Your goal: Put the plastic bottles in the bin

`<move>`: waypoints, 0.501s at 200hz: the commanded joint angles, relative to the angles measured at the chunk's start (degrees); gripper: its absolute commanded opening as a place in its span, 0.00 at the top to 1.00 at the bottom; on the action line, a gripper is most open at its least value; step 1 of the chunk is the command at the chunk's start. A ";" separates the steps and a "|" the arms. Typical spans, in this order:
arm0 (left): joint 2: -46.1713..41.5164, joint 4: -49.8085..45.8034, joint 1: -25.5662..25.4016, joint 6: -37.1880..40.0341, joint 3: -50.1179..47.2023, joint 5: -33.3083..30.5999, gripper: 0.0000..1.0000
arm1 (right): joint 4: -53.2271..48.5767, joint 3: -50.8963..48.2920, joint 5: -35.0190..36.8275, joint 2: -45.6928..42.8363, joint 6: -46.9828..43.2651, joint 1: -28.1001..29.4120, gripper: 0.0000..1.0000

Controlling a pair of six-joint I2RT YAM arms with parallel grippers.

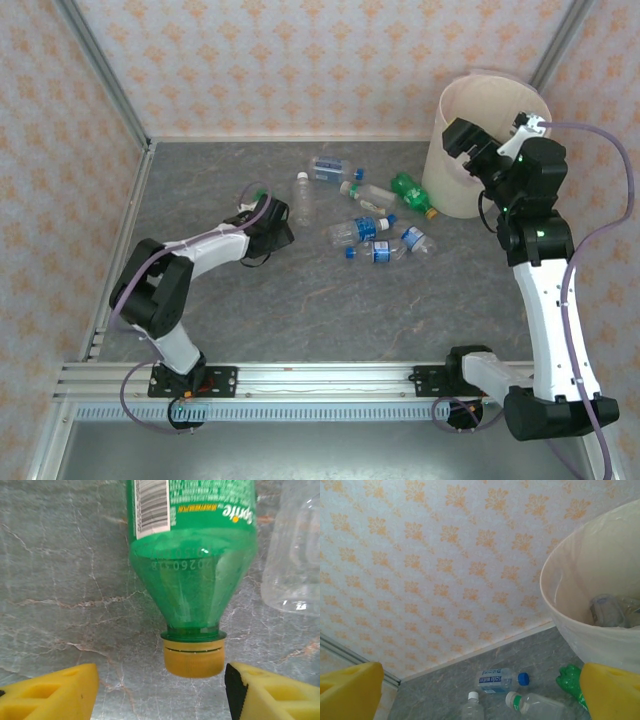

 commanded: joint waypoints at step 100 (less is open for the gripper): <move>8.23 1.40 1.84 4.16 7.86 0.84 0.42 | 0.56 -0.03 -1.91 0.39 -0.95 0.49 0.00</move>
